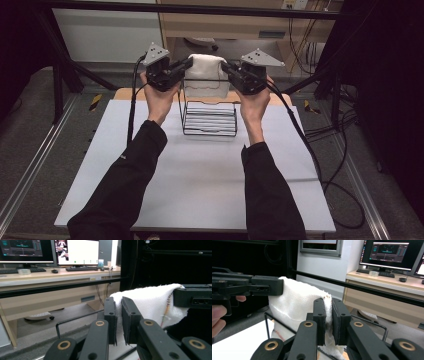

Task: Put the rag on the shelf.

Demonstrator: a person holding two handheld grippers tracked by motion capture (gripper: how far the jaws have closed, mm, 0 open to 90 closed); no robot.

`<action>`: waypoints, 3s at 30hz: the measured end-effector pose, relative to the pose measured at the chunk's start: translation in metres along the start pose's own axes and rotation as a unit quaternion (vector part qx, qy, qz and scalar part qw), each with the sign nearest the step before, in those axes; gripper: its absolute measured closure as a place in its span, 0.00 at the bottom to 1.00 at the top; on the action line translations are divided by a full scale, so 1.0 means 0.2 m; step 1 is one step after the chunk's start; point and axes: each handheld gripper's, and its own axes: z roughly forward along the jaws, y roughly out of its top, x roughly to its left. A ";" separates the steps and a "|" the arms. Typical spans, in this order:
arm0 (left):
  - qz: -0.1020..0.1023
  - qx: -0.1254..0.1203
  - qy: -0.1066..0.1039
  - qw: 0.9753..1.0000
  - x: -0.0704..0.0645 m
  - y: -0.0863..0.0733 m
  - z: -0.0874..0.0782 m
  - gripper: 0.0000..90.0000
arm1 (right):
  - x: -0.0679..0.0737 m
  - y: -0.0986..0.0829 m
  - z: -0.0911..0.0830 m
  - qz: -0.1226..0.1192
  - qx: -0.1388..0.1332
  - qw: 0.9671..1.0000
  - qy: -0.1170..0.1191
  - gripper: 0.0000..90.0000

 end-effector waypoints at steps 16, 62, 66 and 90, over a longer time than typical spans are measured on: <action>0.018 0.046 -0.019 0.999 -0.05 -0.04 -0.12 0.89 | 0.06 -0.06 -0.11 -0.041 0.026 0.998 0.028 0.91; -0.002 0.155 -0.027 0.987 -0.09 -0.10 -0.07 0.99 | 0.11 -0.18 -0.21 -0.048 0.045 0.995 0.069 0.66; -0.002 0.162 -0.024 0.987 -0.09 -0.13 -0.05 0.99 | 0.10 -0.18 -0.20 -0.019 0.057 0.995 0.074 0.84; 0.018 0.148 -0.025 0.989 -0.10 -0.18 -0.14 0.97 | 0.05 -0.24 -0.13 0.028 0.072 0.996 0.051 0.79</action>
